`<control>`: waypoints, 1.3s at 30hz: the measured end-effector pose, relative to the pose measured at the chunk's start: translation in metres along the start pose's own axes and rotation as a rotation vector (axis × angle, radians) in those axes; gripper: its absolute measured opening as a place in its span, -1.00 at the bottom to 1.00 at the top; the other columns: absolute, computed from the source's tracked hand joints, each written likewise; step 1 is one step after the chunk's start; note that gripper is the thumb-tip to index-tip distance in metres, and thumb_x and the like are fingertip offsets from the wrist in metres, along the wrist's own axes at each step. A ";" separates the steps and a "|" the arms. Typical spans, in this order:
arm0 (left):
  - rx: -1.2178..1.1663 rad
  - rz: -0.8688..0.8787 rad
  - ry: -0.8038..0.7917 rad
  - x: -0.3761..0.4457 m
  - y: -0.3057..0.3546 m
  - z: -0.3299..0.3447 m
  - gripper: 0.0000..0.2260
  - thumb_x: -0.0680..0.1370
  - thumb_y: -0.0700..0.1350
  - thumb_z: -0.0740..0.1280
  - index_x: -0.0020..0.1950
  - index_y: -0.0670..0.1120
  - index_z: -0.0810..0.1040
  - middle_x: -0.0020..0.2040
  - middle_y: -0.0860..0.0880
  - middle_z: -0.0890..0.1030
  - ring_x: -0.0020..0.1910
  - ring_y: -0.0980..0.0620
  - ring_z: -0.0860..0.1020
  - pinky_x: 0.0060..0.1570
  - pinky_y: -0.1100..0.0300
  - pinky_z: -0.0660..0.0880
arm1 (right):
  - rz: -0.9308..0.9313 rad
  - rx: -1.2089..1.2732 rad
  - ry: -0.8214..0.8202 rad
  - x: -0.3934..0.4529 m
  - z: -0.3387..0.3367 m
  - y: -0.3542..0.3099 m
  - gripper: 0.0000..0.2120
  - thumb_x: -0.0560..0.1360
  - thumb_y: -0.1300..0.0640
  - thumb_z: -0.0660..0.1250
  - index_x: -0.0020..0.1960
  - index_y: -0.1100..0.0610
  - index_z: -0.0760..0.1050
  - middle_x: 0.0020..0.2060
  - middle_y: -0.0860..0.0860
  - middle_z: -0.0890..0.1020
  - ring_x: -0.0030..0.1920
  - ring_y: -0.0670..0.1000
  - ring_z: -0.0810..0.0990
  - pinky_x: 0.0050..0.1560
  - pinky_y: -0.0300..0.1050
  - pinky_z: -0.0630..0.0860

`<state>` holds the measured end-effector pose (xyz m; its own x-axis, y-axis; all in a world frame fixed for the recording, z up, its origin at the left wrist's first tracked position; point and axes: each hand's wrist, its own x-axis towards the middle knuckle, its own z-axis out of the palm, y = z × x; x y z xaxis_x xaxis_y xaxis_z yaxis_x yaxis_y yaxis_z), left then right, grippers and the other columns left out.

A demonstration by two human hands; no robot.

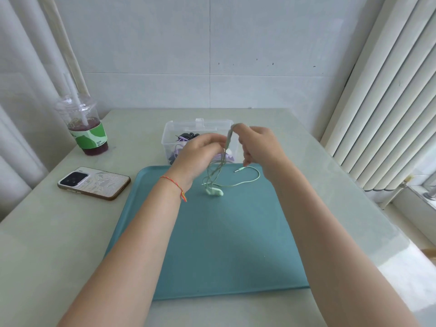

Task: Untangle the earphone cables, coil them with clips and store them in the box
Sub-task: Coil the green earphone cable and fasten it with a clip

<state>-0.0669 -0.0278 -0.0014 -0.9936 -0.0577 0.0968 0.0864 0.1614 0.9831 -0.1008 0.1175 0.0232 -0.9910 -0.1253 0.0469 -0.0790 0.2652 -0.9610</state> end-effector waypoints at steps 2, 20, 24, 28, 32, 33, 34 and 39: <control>-0.035 0.000 -0.121 -0.002 0.001 0.004 -0.87 0.54 -0.26 0.32 0.06 -0.20 0.60 -0.04 -0.14 0.69 -0.01 -0.07 0.66 0.12 0.18 0.52 | 0.042 0.043 -0.058 -0.003 0.004 -0.001 -0.74 0.47 0.02 0.26 -0.33 0.10 0.34 -0.59 -0.05 0.27 -0.60 -0.02 0.23 -0.41 -0.14 0.34; 0.157 -0.121 -0.236 -0.004 -0.006 -0.004 -0.82 0.52 -0.05 0.40 0.07 -0.08 0.63 -0.26 -0.01 0.57 -0.51 0.07 0.38 -0.42 0.33 0.38 | 0.227 0.243 0.099 0.011 -0.031 0.004 -0.63 0.48 -0.19 0.09 -0.24 0.12 0.36 -0.49 0.00 0.31 -0.52 0.01 0.21 -0.41 -0.18 0.15; 0.268 -0.100 -0.218 -0.004 -0.008 -0.003 -0.89 0.47 -0.16 0.47 -0.05 0.02 0.63 -0.28 -0.02 0.54 -0.51 0.10 0.39 -0.38 0.32 0.39 | 0.243 0.245 0.095 0.012 -0.031 0.004 -0.60 0.49 -0.19 0.09 -0.22 0.13 0.40 -0.48 0.03 0.41 -0.52 0.03 0.35 -0.38 -0.16 0.28; 0.424 -0.097 -0.148 0.000 -0.012 -0.007 -0.85 0.47 -0.23 0.44 0.00 -0.03 0.63 -0.33 0.03 0.56 -0.46 0.19 0.49 -0.24 0.27 0.39 | 0.235 0.300 0.159 0.012 -0.034 0.004 -0.65 0.51 -0.12 0.10 -0.19 0.15 0.40 -0.44 0.07 0.47 -0.48 0.07 0.43 -0.36 -0.15 0.38; 0.393 -0.076 -0.026 -0.001 -0.013 -0.007 -0.94 0.52 -0.15 0.40 -0.10 -0.02 0.65 -0.40 0.18 0.54 -0.40 0.21 0.42 -0.44 0.42 0.29 | 0.179 0.210 0.291 0.018 -0.038 0.008 -0.83 0.47 0.11 0.13 -0.05 0.17 0.42 -0.26 0.09 0.53 -0.36 0.10 0.53 -0.24 -0.06 0.52; 0.354 -0.066 -0.019 -0.001 -0.012 -0.008 -0.94 0.52 -0.13 0.41 -0.14 -0.02 0.65 -0.40 0.18 0.54 -0.36 0.17 0.43 -0.39 0.41 0.31 | 0.131 0.115 0.316 0.021 -0.038 0.010 -0.81 0.43 0.14 0.14 0.00 0.16 0.41 -0.20 0.08 0.53 -0.29 0.10 0.55 -0.20 -0.06 0.51; 0.309 -0.060 -0.026 -0.001 -0.011 -0.008 -0.93 0.52 -0.11 0.41 -0.17 -0.03 0.64 -0.37 0.14 0.57 -0.32 0.13 0.46 -0.32 0.36 0.35 | 0.073 0.001 0.328 0.023 -0.037 0.012 -0.76 0.41 0.16 0.16 0.06 0.15 0.40 -0.12 0.06 0.52 -0.18 0.09 0.54 -0.14 -0.07 0.49; 0.093 -0.126 0.011 -0.001 -0.008 -0.008 -0.86 0.56 -0.18 0.33 -0.15 -0.04 0.64 -0.38 0.03 0.59 -0.45 0.16 0.47 -0.31 0.29 0.41 | -0.338 -0.539 0.396 0.010 -0.020 0.007 -0.62 0.43 0.16 0.28 0.24 0.16 0.38 0.20 0.08 0.40 0.22 0.08 0.35 0.23 -0.11 0.29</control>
<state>-0.0658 -0.0367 -0.0078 -0.9953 -0.0937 -0.0239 -0.0461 0.2426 0.9690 -0.1138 0.1373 0.0228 -0.8601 0.0430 0.5084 -0.3275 0.7175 -0.6148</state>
